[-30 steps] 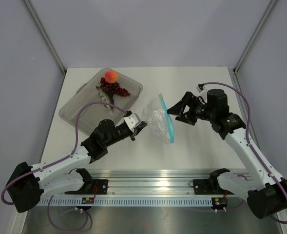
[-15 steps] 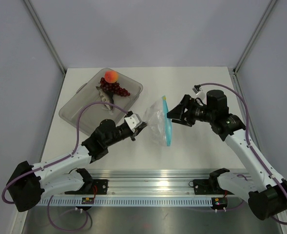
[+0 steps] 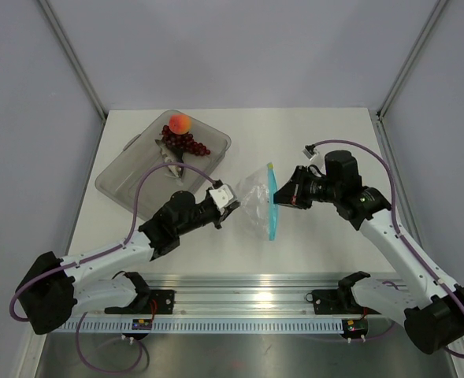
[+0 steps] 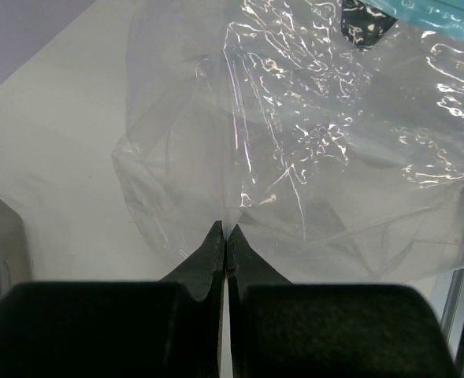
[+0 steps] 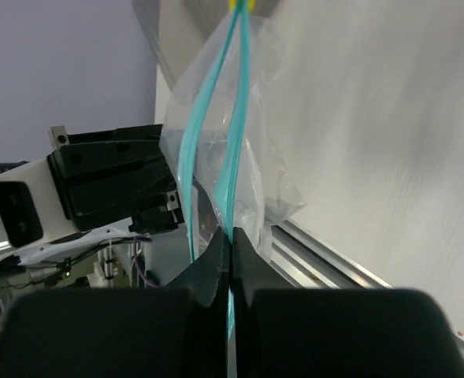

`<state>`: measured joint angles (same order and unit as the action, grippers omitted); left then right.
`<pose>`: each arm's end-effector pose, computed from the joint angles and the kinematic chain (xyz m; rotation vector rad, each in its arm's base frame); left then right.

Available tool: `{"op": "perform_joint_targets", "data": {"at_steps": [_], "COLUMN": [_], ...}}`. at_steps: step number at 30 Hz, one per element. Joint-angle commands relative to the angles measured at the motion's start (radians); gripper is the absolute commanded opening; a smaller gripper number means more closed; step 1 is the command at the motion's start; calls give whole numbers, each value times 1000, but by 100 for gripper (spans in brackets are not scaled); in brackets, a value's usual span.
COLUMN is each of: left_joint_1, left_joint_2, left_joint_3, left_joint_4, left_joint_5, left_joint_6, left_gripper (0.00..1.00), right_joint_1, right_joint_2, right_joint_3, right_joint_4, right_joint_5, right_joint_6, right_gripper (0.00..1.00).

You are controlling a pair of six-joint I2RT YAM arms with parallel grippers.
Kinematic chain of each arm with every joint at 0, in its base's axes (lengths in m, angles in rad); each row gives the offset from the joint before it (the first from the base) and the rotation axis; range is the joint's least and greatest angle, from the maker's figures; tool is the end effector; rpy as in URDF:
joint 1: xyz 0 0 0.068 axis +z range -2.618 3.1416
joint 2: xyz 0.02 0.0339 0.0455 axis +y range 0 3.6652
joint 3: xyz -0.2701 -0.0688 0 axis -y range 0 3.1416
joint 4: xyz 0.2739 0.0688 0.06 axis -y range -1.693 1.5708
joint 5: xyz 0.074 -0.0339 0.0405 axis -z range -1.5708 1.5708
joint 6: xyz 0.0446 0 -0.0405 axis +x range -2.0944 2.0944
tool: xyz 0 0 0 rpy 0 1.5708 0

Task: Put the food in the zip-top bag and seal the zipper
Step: Open the zipper of the food storage bag.

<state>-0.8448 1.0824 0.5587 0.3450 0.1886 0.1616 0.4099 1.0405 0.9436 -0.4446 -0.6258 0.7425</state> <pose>0.1772 -0.2123 0.2461 0.9859 1.4981 -0.6597 0.2246 0.1261 0.3230 -0.0336 2.2960 1.3087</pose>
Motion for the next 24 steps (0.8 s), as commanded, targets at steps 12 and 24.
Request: {"op": "perform_joint_targets", "data": {"at_steps": [12, 24], "left_joint_1": [-7, -7], "left_joint_2": [48, 145], "left_joint_3": [110, 416], "left_joint_4": [-61, -239], "left_joint_5": [-38, -69], "left_joint_6": [6, -285], "left_gripper": [31, 81], "right_joint_1": [7, 27], "right_joint_2": [10, 32], "right_joint_3": [245, 250], "right_joint_4": [-476, -500], "right_joint_5": [741, 831], "right_joint_6": [-143, -72], "right_gripper": [0, 0]}}
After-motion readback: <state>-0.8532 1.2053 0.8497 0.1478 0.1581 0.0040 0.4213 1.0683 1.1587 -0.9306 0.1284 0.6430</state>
